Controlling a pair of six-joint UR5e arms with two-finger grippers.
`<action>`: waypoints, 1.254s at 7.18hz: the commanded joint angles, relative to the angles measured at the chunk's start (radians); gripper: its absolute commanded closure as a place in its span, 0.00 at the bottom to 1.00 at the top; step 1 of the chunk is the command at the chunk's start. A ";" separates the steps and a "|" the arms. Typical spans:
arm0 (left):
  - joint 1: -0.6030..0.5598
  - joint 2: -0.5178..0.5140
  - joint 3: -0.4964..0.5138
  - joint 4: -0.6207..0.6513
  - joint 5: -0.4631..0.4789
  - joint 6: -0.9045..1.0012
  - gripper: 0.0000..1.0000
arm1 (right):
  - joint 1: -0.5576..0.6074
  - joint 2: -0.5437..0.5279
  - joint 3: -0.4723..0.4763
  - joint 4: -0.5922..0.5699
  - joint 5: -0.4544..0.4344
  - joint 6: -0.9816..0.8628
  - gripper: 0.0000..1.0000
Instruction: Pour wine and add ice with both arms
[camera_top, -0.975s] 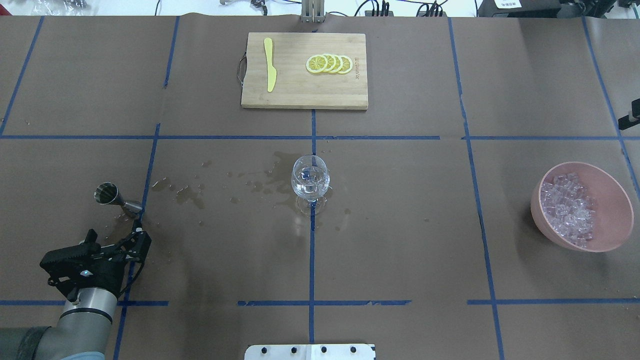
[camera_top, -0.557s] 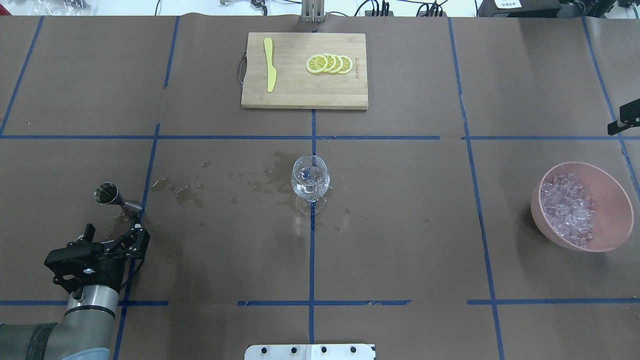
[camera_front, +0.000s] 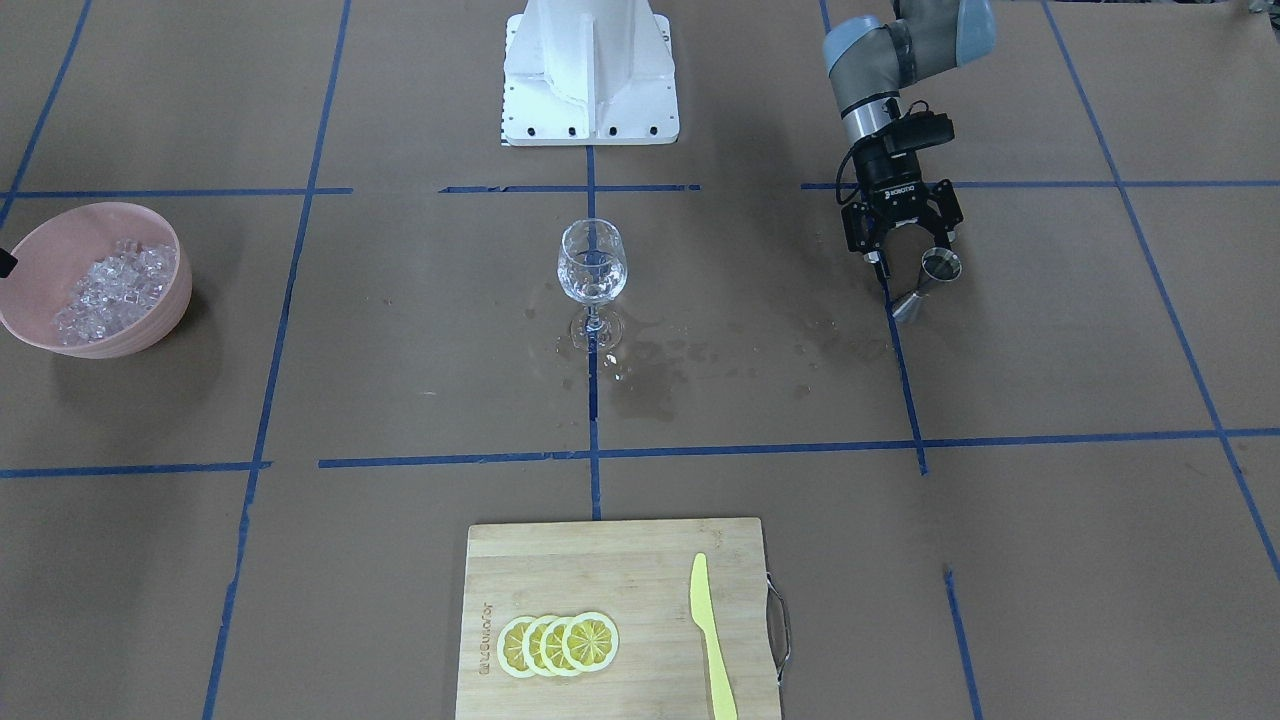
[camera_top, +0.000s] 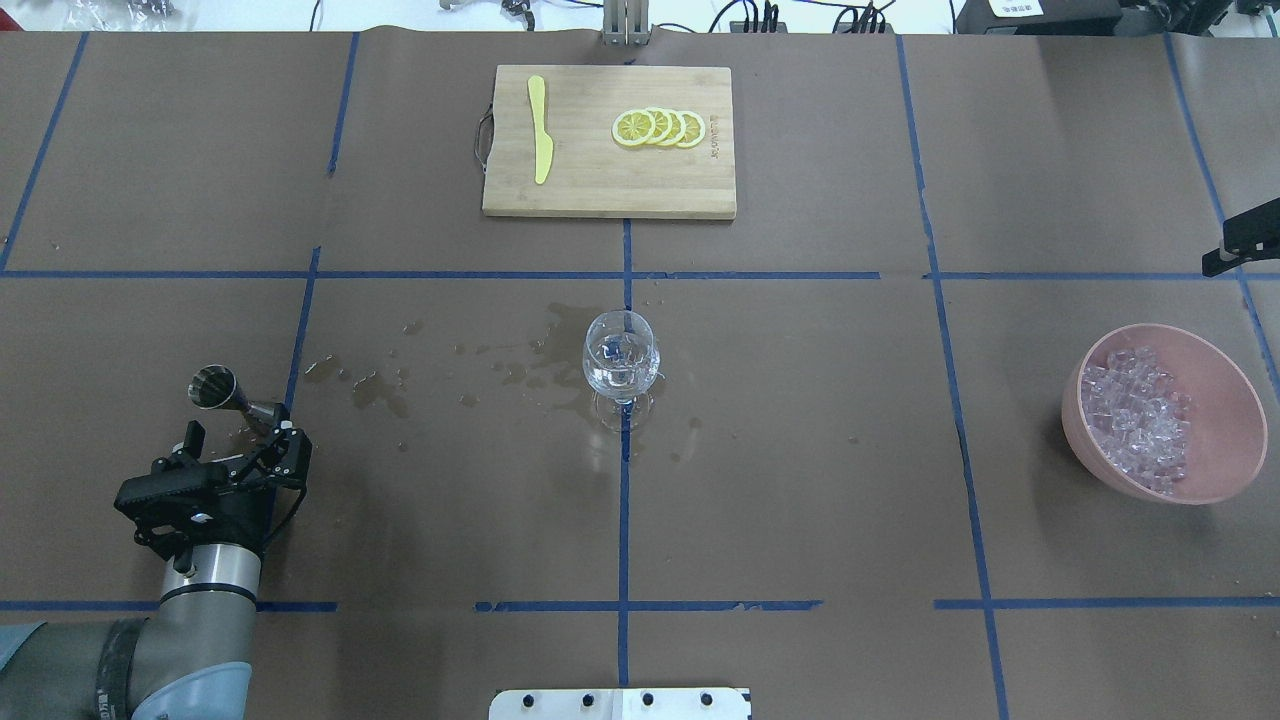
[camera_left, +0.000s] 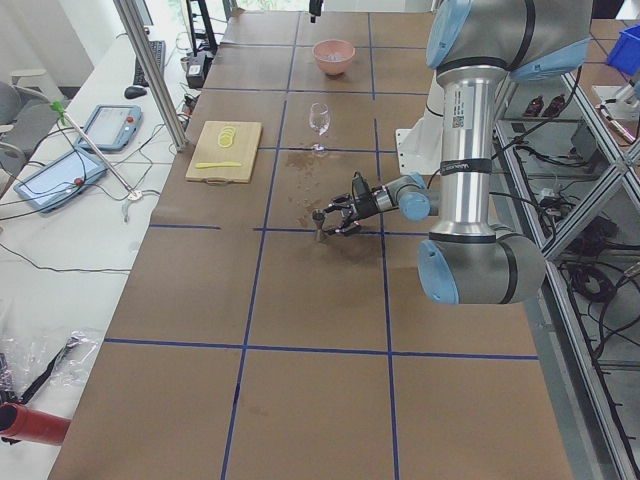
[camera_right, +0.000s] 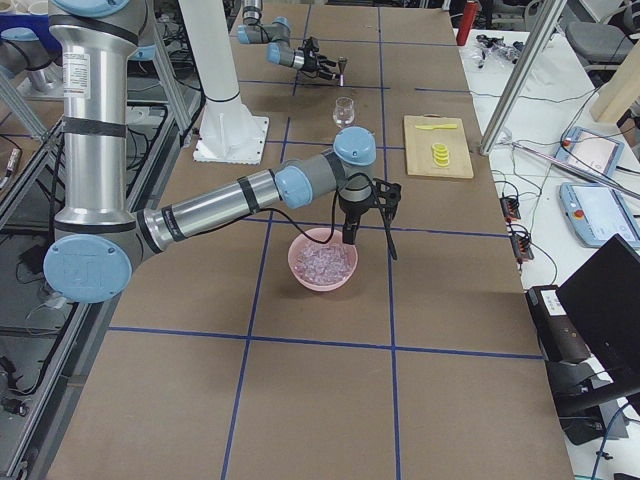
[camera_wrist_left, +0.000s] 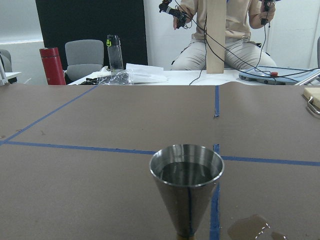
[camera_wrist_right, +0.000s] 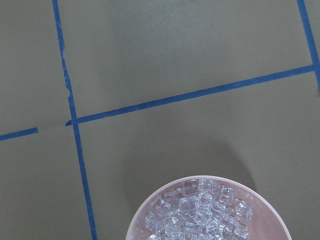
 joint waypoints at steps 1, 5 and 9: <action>-0.052 -0.025 0.027 0.000 0.010 0.005 0.09 | -0.004 0.000 0.001 0.001 -0.006 0.000 0.00; -0.070 -0.091 0.102 0.000 0.031 0.005 0.13 | -0.007 0.000 -0.002 0.001 -0.008 0.000 0.00; -0.070 -0.093 0.119 0.002 0.031 0.005 0.14 | -0.007 -0.002 -0.002 -0.001 -0.006 0.000 0.00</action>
